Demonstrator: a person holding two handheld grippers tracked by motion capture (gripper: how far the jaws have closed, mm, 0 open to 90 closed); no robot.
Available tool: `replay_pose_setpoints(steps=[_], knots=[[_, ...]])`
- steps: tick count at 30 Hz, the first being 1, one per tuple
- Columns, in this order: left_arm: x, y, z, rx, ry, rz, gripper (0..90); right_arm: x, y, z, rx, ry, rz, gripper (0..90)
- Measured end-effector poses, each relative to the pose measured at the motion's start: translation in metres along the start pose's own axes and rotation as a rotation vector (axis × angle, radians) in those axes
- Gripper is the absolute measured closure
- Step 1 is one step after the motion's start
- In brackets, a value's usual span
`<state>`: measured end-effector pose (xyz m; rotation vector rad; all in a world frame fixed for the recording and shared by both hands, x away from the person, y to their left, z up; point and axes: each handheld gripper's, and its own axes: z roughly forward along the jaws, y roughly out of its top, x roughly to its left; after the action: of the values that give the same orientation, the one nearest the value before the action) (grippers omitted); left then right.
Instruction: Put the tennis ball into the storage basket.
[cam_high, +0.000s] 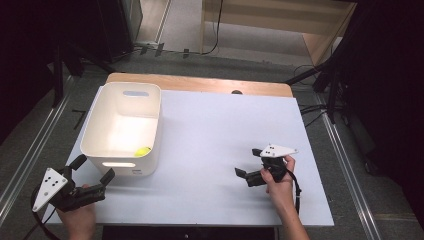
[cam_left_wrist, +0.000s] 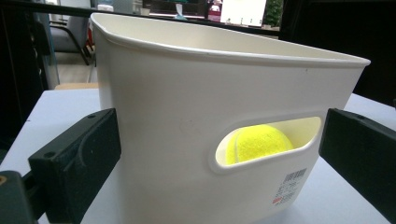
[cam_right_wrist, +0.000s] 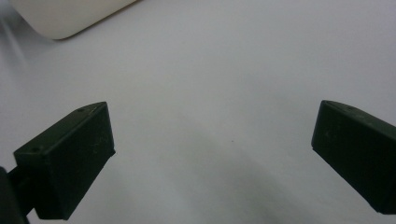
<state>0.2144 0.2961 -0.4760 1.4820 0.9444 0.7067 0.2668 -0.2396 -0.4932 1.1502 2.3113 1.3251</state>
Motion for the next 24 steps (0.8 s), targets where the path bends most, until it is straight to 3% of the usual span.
replay_pose_setpoints(steps=[24], knots=[[0.000, 0.000, -0.001, -0.002, 0.000, 0.000, 0.0, -0.015, -0.028, -0.029, -0.046, -0.057, 0.054, 0.0]])
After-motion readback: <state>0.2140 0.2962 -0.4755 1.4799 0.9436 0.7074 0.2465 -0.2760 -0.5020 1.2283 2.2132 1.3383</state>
